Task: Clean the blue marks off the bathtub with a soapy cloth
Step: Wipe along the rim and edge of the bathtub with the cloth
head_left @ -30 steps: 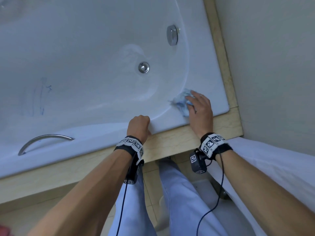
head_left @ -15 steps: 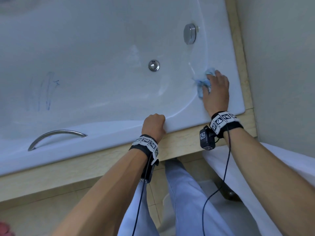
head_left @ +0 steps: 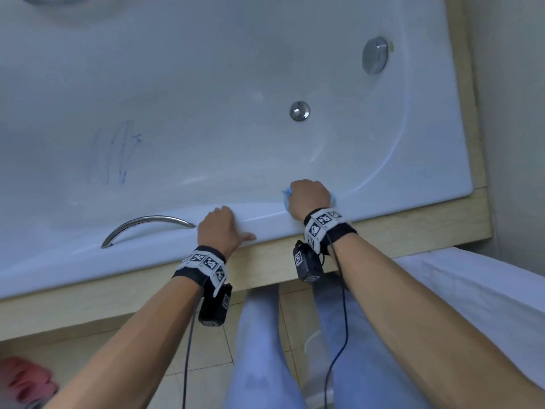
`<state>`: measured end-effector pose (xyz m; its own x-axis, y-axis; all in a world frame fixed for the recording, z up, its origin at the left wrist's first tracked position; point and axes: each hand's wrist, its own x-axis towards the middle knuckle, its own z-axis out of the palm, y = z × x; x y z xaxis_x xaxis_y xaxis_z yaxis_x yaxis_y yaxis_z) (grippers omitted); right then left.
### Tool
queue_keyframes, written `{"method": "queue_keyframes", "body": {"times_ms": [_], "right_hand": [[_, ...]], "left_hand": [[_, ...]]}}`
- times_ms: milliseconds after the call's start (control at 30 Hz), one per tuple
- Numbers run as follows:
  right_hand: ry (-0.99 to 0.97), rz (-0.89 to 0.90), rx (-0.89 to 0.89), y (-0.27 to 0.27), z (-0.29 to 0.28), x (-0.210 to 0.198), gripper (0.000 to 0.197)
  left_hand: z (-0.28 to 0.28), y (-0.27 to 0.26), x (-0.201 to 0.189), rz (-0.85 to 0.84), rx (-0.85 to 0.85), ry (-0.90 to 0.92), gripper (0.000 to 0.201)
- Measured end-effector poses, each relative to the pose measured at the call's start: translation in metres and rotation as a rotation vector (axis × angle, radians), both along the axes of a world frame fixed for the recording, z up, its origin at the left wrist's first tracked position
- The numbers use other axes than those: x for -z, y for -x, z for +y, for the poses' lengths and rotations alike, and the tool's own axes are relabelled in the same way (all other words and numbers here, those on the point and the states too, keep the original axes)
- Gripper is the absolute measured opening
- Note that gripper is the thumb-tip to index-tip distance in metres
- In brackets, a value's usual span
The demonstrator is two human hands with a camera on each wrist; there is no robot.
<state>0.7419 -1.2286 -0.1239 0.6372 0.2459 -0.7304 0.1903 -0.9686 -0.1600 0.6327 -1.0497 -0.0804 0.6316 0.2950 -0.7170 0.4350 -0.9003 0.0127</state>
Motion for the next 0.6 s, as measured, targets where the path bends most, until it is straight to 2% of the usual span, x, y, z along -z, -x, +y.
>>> {"method": "queue_keyframes", "body": {"times_ms": [133, 300, 367, 433, 500, 567, 600], "right_hand": [[0.031, 0.15, 0.018, -0.02, 0.012, 0.019, 0.032], [0.094, 0.165, 0.02, -0.013, 0.05, 0.034, 0.037], [0.031, 0.193, -0.019, -0.003, 0.086, 0.033, 0.03], [-0.06, 0.22, -0.072, 0.006, 0.127, 0.033, 0.031], [-0.148, 0.235, -0.126, 0.017, 0.159, 0.036, 0.035], [-0.192, 0.247, -0.16, 0.024, 0.176, 0.036, 0.032], [-0.203, 0.25, -0.173, 0.025, 0.176, 0.036, 0.03]], "left_hand": [[0.048, 0.02, 0.009, 0.03, -0.02, -0.001, 0.074], [0.062, 0.036, 0.015, -0.044, 0.1, 0.042, 0.068], [0.064, 0.037, 0.014, -0.056, 0.123, 0.06, 0.066], [0.069, 0.04, 0.013, -0.081, 0.128, 0.087, 0.059], [0.078, 0.047, 0.007, -0.161, 0.045, 0.145, 0.048], [0.094, 0.055, 0.002, -0.294, -0.017, 0.126, 0.052], [0.105, 0.057, 0.001, -0.332, -0.01, 0.062, 0.055]]}}
